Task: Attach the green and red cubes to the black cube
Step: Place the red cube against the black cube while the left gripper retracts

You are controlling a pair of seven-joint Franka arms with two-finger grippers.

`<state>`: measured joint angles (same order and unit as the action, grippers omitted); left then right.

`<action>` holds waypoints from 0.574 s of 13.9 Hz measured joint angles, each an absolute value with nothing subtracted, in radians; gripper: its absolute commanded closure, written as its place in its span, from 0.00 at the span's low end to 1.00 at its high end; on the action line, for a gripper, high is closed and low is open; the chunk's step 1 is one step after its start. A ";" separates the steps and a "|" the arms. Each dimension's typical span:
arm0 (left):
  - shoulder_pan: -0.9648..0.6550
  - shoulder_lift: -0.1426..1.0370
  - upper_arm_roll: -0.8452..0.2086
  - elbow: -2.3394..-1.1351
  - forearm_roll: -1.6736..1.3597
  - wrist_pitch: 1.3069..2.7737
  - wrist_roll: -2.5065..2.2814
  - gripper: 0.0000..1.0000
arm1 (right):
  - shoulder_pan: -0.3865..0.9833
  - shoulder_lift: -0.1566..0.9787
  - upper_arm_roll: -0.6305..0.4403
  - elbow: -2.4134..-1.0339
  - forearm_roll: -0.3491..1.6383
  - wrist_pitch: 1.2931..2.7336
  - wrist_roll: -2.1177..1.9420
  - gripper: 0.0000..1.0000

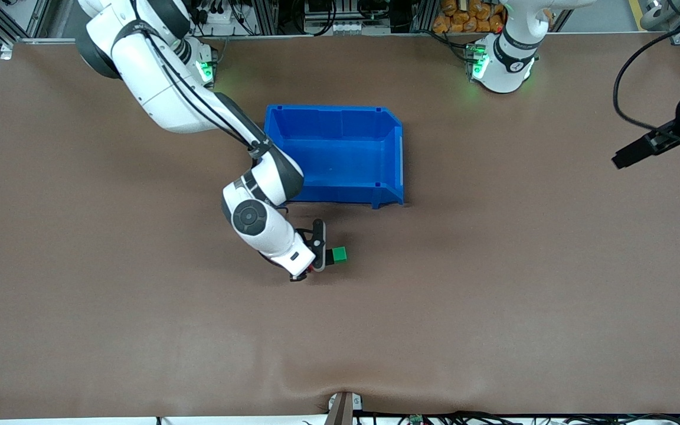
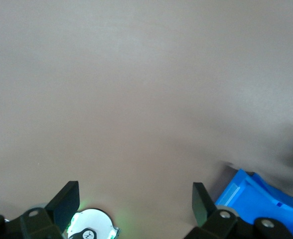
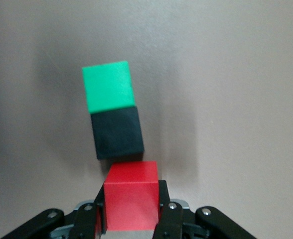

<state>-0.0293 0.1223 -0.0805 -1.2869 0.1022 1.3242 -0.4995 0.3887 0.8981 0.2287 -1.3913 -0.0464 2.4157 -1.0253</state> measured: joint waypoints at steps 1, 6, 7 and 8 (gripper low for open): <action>-0.023 0.089 -0.080 -1.335 0.102 1.341 -0.491 0.00 | 0.393 0.899 0.226 -1.391 -0.046 2.412 -1.022 0.31; -0.021 -0.048 -0.085 -1.570 0.102 1.427 -0.436 0.00 | 0.393 0.903 0.219 -1.401 -0.046 2.405 -1.001 0.00; -0.021 -0.064 -0.086 -1.592 0.102 1.433 -0.426 0.00 | 0.393 0.903 0.219 -1.400 -0.046 2.403 -0.996 0.00; -0.021 -0.077 -0.085 -1.605 0.102 1.435 -0.417 0.00 | 0.393 0.903 0.217 -1.399 -0.046 2.395 -0.989 0.00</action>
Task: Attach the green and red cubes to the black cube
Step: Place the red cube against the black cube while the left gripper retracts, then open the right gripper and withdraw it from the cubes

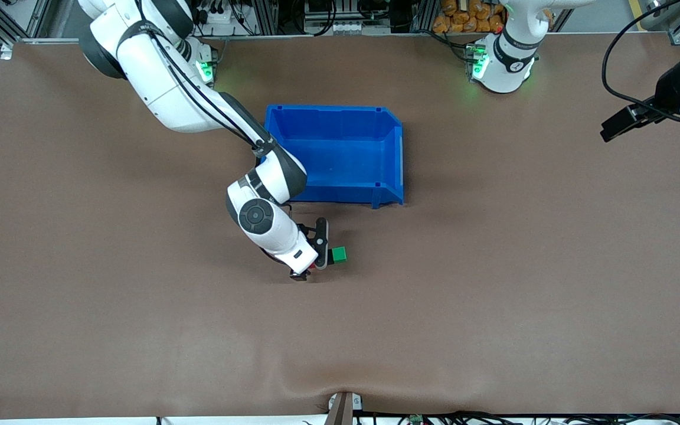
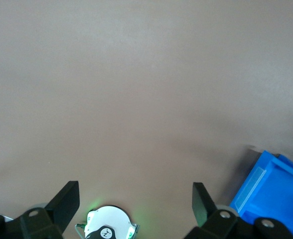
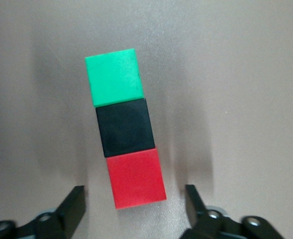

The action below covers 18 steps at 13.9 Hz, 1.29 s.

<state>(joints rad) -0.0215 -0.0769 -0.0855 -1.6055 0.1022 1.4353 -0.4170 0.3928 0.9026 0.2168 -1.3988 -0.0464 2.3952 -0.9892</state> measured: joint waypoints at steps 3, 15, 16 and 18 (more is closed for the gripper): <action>-0.021 -0.100 -0.085 -1.613 0.102 1.436 -0.330 0.00 | 0.373 0.878 0.206 -1.377 -0.046 2.285 -0.951 0.00; -0.021 -0.154 -0.080 -1.620 0.083 1.463 -0.215 0.00 | 0.304 0.685 0.004 -1.372 -0.047 2.122 -0.682 0.00; -0.021 -0.154 -0.080 -1.618 0.083 1.465 -0.215 0.00 | 0.303 0.666 -0.013 -1.372 -0.047 2.120 -0.635 0.00; -0.021 -0.153 -0.080 -1.612 0.083 1.469 -0.215 0.00 | 0.303 0.633 -0.037 -1.373 -0.047 2.111 -0.547 0.00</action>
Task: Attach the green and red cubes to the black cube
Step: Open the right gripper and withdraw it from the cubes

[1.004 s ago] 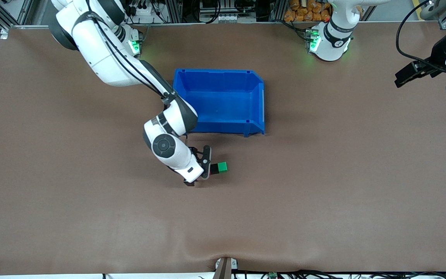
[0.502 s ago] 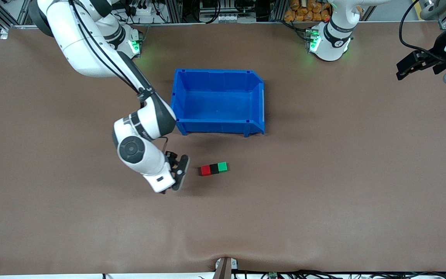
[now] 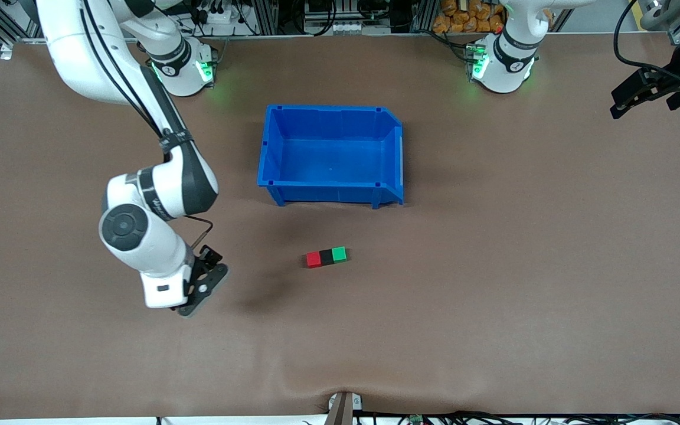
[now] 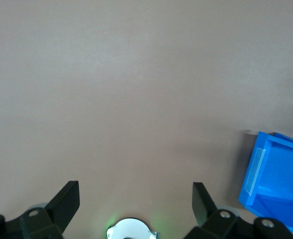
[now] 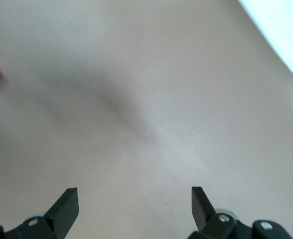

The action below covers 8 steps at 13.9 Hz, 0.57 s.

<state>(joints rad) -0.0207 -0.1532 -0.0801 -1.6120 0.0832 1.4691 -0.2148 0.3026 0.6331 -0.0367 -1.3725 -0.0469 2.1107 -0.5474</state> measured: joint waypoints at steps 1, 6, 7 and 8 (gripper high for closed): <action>-0.021 -0.151 -0.080 -1.606 0.083 1.470 -0.214 0.00 | 0.301 0.621 -0.045 -1.374 -0.047 2.106 -0.506 0.00; -0.024 -0.126 -0.085 -1.565 0.075 1.474 -0.214 0.00 | 0.251 0.556 -0.058 -1.443 -0.047 2.102 -0.309 0.00; -0.024 -0.122 -0.085 -1.559 0.075 1.474 -0.214 0.00 | 0.240 0.535 -0.059 -1.462 -0.047 2.101 -0.279 0.00; -0.024 -0.119 -0.085 -1.557 0.075 1.474 -0.214 0.00 | 0.232 0.510 -0.059 -1.483 -0.047 2.094 -0.251 0.00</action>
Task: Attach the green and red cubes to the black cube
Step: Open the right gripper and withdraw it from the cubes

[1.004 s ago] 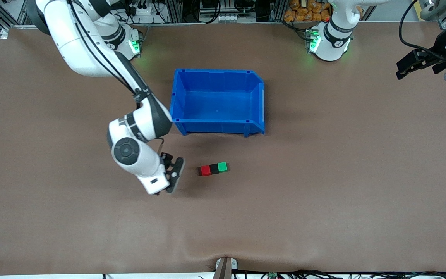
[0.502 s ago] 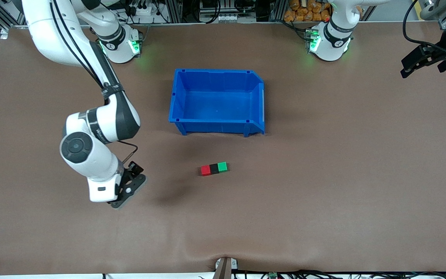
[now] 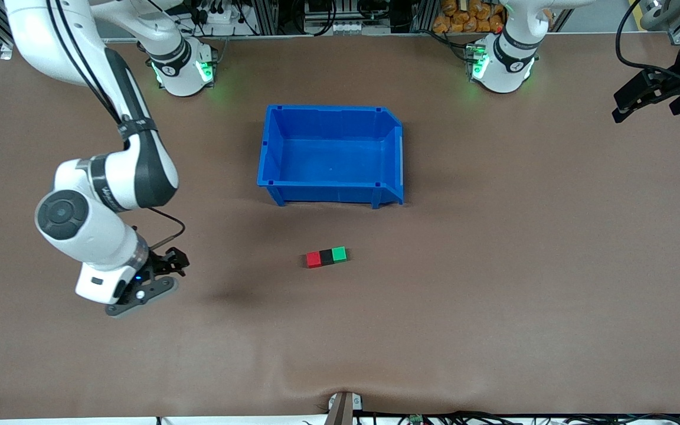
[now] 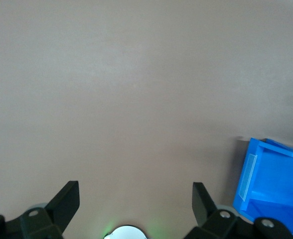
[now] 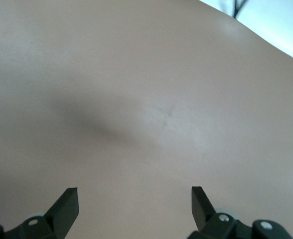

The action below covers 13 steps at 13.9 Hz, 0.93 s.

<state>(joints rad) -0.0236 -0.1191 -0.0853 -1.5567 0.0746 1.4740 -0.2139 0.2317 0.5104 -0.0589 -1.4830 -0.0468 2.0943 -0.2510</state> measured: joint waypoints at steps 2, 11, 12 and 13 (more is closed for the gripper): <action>-0.024 -0.116 -0.086 -1.555 0.074 1.474 -0.214 0.00 | 0.223 0.452 -0.059 -1.533 -0.047 2.079 -0.169 0.00; -0.019 -0.113 -0.081 -1.554 0.074 1.459 -0.214 0.00 | 0.144 0.223 -0.060 -1.581 -0.046 1.799 -0.032 0.00; -0.019 -0.112 -0.080 -1.553 0.074 1.459 -0.214 0.00 | 0.112 0.204 -0.061 -1.581 -0.043 1.769 -0.032 0.00; -0.018 -0.112 -0.080 -1.553 0.074 1.459 -0.214 0.00 | 0.079 0.183 -0.061 -1.581 -0.037 1.741 -0.032 0.00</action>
<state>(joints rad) -0.0183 -0.1123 -0.0800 -1.5530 0.0741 1.4591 -0.2139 0.0789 0.1833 -0.0611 -1.5812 -0.0369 1.7408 -0.0325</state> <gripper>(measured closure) 0.000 0.000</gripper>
